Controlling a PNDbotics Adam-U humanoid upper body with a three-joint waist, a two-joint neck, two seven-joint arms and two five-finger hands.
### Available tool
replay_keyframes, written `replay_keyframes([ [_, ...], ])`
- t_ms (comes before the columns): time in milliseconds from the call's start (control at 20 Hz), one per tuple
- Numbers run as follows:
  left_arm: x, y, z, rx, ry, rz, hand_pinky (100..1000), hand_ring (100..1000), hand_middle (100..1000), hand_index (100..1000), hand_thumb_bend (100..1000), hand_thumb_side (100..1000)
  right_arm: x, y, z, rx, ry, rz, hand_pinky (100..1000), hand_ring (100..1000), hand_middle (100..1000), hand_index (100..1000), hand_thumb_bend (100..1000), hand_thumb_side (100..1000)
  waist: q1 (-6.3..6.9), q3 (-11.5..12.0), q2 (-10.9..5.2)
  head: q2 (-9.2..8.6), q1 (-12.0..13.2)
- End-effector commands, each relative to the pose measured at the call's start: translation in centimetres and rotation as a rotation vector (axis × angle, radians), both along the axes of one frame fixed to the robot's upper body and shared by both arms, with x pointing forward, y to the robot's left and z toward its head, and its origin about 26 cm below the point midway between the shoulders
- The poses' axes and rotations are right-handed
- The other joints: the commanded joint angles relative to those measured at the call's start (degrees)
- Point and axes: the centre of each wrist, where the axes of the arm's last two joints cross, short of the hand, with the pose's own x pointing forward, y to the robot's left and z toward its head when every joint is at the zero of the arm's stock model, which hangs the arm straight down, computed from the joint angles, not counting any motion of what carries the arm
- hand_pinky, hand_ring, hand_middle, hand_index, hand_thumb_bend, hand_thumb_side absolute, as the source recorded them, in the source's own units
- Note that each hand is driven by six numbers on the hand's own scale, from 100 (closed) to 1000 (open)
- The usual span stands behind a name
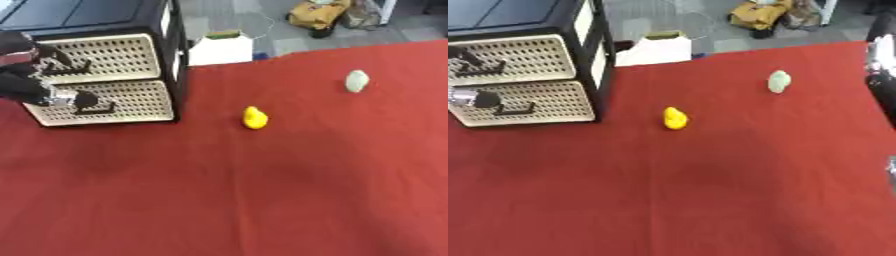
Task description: Pick up objects from table and place into drawer.
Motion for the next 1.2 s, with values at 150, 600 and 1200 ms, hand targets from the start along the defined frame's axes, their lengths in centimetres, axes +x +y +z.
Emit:
replay_keyframes([
  [150,0.3,0.9,1.2,-0.017,-0.041,0.037,100,100,100,924,741,1000,-0.3,0.0,1.0,-0.013,-0.035,0.005,577,577,475,744,273,676,-0.24,-0.3,-0.76,-1.39,1.0],
  [600,1.2,1.2,0.5,-0.047,-0.050,0.057,100,100,100,975,718,1000,-0.3,0.0,0.9,-0.007,-0.038,0.006,578,578,475,744,274,677,-0.35,-1.0,-0.57,-2.20,1.5],
  [1200,1.9,1.7,0.0,-0.035,-0.110,0.091,100,100,100,930,709,1000,-0.3,0.0,0.9,0.003,-0.039,0.009,578,578,474,744,275,677,-0.68,-1.8,-0.45,-3.22,2.2],
])
